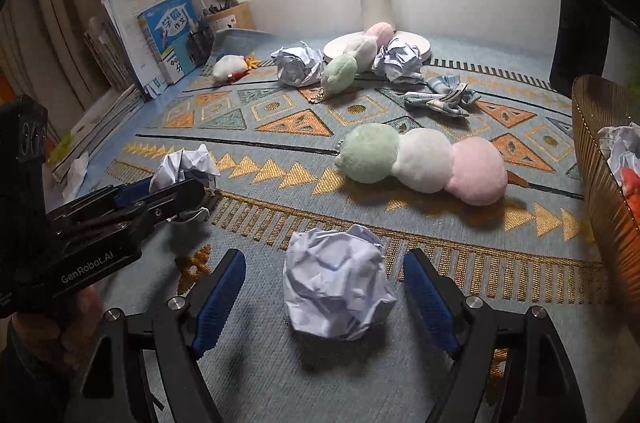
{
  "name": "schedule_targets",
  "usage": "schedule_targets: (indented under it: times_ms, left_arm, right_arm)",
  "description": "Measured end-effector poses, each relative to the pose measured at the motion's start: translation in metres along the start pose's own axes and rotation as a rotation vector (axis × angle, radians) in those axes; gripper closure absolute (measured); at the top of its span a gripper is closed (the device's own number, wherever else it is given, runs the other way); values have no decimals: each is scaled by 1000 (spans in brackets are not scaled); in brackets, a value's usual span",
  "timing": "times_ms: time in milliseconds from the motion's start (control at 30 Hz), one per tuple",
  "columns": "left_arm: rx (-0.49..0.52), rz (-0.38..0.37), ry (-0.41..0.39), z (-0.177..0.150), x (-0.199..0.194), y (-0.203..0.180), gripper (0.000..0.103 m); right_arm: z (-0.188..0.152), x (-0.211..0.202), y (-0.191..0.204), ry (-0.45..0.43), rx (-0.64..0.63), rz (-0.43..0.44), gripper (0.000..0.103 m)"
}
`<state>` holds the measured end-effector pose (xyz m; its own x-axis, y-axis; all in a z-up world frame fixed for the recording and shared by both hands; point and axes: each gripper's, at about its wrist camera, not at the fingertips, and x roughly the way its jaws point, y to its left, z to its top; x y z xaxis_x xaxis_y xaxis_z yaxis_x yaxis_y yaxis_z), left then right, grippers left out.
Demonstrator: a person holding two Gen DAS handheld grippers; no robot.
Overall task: Organize objects
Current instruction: 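Carry both paper balls over the bowl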
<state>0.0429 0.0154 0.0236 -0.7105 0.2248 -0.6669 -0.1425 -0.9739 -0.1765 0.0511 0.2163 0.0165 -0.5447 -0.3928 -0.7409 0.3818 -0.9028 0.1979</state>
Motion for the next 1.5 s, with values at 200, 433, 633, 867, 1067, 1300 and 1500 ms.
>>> schedule_targets:
  times_ms: [200, 433, 633, 867, 1067, 1300, 1500]
  left_arm:
    - [16, 2, -5, 0, -1, -3, 64]
    - [14, -3, -7, -1, 0, -2, 64]
    - [22, 5, -7, -1, 0, -4, 64]
    - [33, -1, -15, 2, -6, -16, 65]
    - [56, -134, -53, 24, -29, -65, 65]
    - [119, -348, -80, 69, -32, -154, 65]
    - [184, -432, -66, 83, -14, -221, 65]
  right_arm:
    - [0, 2, -3, 0, 18, 28, 47]
    - [-2, -4, 1, -43, -5, 27, 55]
    - [-2, -11, 1, -76, -4, 21, 55]
    - [0, -47, -18, -153, 68, -17, 55]
    - [10, -139, -64, -343, 136, -120, 55]
    - [2, -219, -142, -451, 399, -162, 55]
    - [0, -214, -171, -394, 461, -235, 55]
